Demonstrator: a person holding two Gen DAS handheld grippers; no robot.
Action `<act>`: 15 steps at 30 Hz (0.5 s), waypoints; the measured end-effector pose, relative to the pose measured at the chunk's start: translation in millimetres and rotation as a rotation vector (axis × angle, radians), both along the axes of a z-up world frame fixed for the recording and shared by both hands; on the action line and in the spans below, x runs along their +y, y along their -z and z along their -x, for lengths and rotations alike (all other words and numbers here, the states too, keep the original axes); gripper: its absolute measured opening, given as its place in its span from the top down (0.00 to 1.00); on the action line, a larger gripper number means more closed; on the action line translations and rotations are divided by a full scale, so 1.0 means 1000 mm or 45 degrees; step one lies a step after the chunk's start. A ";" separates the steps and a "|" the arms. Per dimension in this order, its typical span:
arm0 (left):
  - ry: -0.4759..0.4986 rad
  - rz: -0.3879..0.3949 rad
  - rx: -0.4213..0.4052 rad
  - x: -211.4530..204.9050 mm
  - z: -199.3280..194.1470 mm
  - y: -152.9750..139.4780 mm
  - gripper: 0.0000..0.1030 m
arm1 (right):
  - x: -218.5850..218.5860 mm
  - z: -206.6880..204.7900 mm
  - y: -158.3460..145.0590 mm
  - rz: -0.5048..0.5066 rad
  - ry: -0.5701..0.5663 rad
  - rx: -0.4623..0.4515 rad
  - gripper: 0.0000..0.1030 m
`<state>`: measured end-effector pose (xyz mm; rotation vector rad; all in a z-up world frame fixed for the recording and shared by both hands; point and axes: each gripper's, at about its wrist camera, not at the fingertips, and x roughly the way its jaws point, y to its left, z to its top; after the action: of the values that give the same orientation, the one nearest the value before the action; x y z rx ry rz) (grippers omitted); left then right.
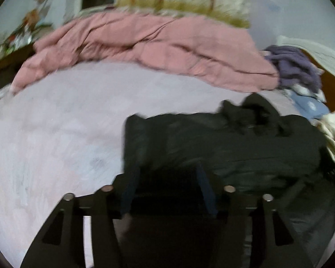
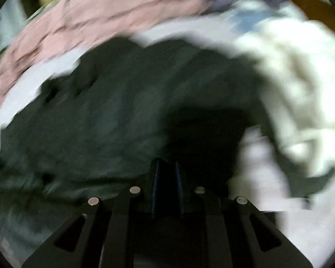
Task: Fold large clothes
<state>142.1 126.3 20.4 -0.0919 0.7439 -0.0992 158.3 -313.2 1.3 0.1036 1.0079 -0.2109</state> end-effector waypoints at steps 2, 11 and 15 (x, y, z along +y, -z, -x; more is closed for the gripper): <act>0.033 -0.003 0.014 -0.009 0.001 -0.002 0.46 | 0.002 0.008 -0.022 0.058 0.015 -0.162 0.79; 0.026 -0.064 0.197 -0.029 -0.016 0.039 0.46 | -0.001 -0.009 0.001 -0.140 -0.094 -0.047 0.42; 0.032 -0.074 0.194 -0.030 -0.012 0.043 0.46 | -0.015 -0.007 0.016 -0.127 -0.051 0.013 1.00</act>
<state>154.1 96.6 -22.2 -0.0354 0.8999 -0.0950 165.2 -328.3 -14.7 0.1732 1.0296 -0.1243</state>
